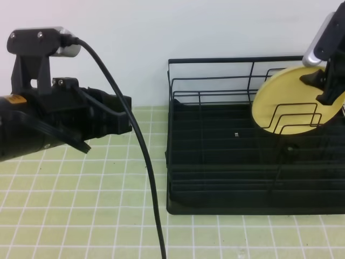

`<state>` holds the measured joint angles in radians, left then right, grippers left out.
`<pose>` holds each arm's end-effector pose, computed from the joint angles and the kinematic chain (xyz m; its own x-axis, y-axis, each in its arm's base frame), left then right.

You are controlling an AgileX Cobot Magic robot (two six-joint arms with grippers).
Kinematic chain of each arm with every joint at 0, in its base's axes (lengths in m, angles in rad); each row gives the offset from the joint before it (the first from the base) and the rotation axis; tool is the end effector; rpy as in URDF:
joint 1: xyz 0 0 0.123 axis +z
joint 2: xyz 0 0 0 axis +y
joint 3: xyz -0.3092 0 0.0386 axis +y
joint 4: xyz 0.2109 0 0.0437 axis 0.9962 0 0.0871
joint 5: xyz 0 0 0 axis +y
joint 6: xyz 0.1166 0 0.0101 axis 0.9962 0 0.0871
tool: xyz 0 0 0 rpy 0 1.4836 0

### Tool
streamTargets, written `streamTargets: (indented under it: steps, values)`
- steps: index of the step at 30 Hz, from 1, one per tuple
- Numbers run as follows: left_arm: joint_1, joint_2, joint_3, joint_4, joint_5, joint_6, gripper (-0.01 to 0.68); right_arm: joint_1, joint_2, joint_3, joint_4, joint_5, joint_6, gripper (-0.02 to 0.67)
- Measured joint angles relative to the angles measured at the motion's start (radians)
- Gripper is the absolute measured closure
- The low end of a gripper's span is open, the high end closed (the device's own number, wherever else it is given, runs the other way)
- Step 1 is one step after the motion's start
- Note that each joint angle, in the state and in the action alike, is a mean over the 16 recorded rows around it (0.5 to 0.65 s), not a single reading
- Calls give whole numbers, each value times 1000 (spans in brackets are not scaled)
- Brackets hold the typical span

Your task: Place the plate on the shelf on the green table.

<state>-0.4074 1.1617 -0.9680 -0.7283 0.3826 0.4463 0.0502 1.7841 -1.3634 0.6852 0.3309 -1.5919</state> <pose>0.2017 -0.1188 0.3803 -0.4895 -0.0446 -0.8709 0.4900 0.8120 -0.3170 0.4067 0.0446 0.3067 -0.1559 -0.7956 -0.5855 -0.5795 0.5536 -0.5981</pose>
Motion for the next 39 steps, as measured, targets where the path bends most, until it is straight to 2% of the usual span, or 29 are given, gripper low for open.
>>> streamTargets:
  steps: [13, 22, 26, 36, 39]
  values:
    - [0, 0, 0, -5, 16, 9, 673, 0, -14, 1, -65, 20, 119, 190]
    - [0, -3, 0, -5, 58, 19, 673, 0, -100, 1, -44, 26, 229, 208]
    - [0, -14, 0, -4, 95, 20, 673, 0, -175, 1, 1, 58, 308, 277]
    - [0, -87, 1, -1, 191, 20, 673, 0, -449, 9, 159, 184, 450, 547]
    - [0, -117, 6, 1, 204, 20, 673, 0, -551, 32, 203, 202, 463, 609]
